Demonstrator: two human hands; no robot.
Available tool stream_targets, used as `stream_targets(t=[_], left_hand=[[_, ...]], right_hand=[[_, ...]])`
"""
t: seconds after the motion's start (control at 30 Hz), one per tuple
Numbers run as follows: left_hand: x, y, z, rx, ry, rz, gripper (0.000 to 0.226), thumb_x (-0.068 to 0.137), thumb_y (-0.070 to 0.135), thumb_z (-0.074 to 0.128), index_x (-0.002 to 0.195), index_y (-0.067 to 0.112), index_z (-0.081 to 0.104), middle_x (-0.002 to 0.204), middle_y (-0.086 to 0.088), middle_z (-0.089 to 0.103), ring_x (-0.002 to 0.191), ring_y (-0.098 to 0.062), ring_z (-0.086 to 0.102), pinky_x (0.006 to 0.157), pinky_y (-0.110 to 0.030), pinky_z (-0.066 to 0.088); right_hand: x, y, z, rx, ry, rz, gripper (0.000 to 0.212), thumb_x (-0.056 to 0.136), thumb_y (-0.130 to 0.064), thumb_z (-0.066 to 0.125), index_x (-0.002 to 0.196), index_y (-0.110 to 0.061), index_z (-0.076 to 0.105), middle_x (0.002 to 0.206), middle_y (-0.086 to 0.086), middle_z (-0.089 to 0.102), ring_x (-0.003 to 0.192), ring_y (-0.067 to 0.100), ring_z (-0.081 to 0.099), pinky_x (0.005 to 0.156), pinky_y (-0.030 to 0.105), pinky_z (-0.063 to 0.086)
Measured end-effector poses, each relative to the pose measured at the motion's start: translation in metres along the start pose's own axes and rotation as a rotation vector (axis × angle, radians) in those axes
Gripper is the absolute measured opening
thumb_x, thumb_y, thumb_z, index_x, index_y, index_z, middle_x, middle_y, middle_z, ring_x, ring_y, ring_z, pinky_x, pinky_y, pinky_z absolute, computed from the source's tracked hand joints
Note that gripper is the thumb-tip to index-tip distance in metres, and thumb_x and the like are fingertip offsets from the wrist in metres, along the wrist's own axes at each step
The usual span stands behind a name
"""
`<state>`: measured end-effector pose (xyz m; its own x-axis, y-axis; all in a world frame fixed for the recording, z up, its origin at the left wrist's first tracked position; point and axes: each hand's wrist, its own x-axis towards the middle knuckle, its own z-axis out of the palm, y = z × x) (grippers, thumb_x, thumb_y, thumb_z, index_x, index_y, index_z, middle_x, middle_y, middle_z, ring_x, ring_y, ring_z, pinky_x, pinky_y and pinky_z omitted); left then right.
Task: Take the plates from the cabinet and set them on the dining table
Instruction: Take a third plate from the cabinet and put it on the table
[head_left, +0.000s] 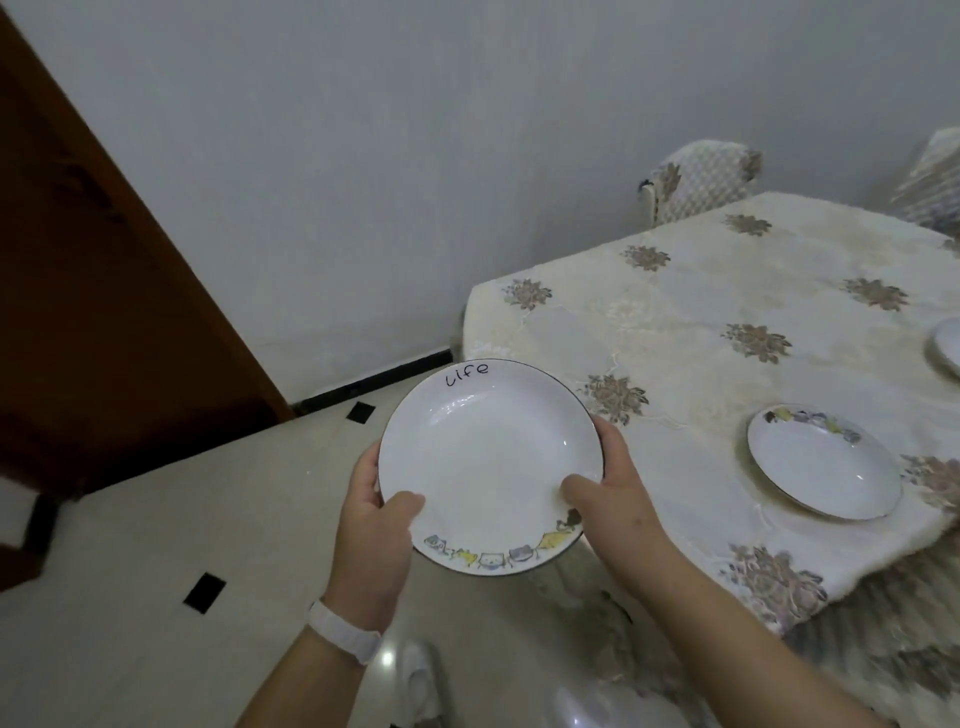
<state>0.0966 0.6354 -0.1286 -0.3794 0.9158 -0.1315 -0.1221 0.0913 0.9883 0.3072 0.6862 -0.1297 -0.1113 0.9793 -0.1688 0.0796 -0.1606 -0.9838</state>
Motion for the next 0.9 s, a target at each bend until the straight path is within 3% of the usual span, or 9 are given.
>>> stream_targets(t=[0.1, 0.3, 0.5, 0.6, 0.7, 0.9], left_hand=[[0.044, -0.006, -0.028, -0.034, 0.038, -0.022, 0.059, 0.071, 0.007, 0.053, 0.117, 0.044, 0.06, 0.11, 0.007, 0.071, 0.098, -0.019, 0.069, 0.072, -0.037, 0.057], [0.157, 0.007, -0.086, -0.082, 0.003, -0.024, 0.062, 0.068, 0.007, 0.051, 0.117, 0.045, 0.06, 0.109, 0.007, 0.071, 0.097, -0.018, 0.069, 0.063, -0.028, 0.055], [0.264, 0.039, -0.135, -0.044, -0.048, 0.007, 0.063, 0.069, 0.006, 0.051, 0.121, 0.04, 0.059, 0.113, 0.006, 0.071, 0.101, -0.017, 0.068, 0.067, -0.028, 0.055], [0.308, 0.042, -0.134, -0.018, -0.089, 0.015, 0.061, 0.067, 0.005, 0.051, 0.118, 0.038, 0.062, 0.112, 0.005, 0.071, 0.103, -0.018, 0.067, 0.073, -0.03, 0.053], [0.344, 0.037, -0.118, -0.012, -0.145, -0.008, 0.062, 0.067, 0.006, 0.052, 0.118, 0.041, 0.062, 0.115, 0.005, 0.07, 0.102, -0.014, 0.067, 0.069, -0.024, 0.054], [0.411, 0.024, -0.069, 0.047, -0.303, -0.065, 0.064, 0.069, 0.004, 0.05, 0.116, 0.046, 0.061, 0.113, 0.01, 0.07, 0.099, -0.011, 0.067, 0.066, -0.024, 0.055]], right_hand=[[0.04, -0.002, 0.037, -0.025, -0.042, 0.002, 0.064, 0.065, -0.015, 0.05, 0.107, -0.063, 0.044, 0.098, -0.035, 0.06, 0.086, -0.004, 0.062, 0.055, 0.014, 0.049], [0.133, -0.02, 0.127, -0.022, -0.044, -0.01, 0.062, 0.063, -0.016, 0.051, 0.11, -0.055, 0.048, 0.098, -0.029, 0.064, 0.086, 0.001, 0.064, 0.057, 0.016, 0.049], [0.212, -0.041, 0.199, -0.036, -0.008, -0.018, 0.063, 0.063, -0.018, 0.052, 0.105, -0.066, 0.046, 0.1, -0.033, 0.061, 0.087, -0.003, 0.062, 0.058, 0.017, 0.05], [0.237, -0.042, 0.211, -0.025, 0.05, 0.015, 0.063, 0.064, -0.02, 0.052, 0.105, -0.067, 0.043, 0.1, -0.037, 0.059, 0.087, -0.006, 0.061, 0.061, 0.021, 0.051], [0.261, -0.04, 0.206, -0.024, 0.125, 0.066, 0.063, 0.065, -0.02, 0.052, 0.1, -0.072, 0.043, 0.099, -0.035, 0.061, 0.085, -0.003, 0.063, 0.058, 0.019, 0.051], [0.318, -0.028, 0.181, 0.09, 0.266, 0.126, 0.06, 0.063, -0.017, 0.05, 0.108, -0.057, 0.048, 0.106, -0.024, 0.061, 0.099, 0.01, 0.062, 0.063, 0.026, 0.052]])
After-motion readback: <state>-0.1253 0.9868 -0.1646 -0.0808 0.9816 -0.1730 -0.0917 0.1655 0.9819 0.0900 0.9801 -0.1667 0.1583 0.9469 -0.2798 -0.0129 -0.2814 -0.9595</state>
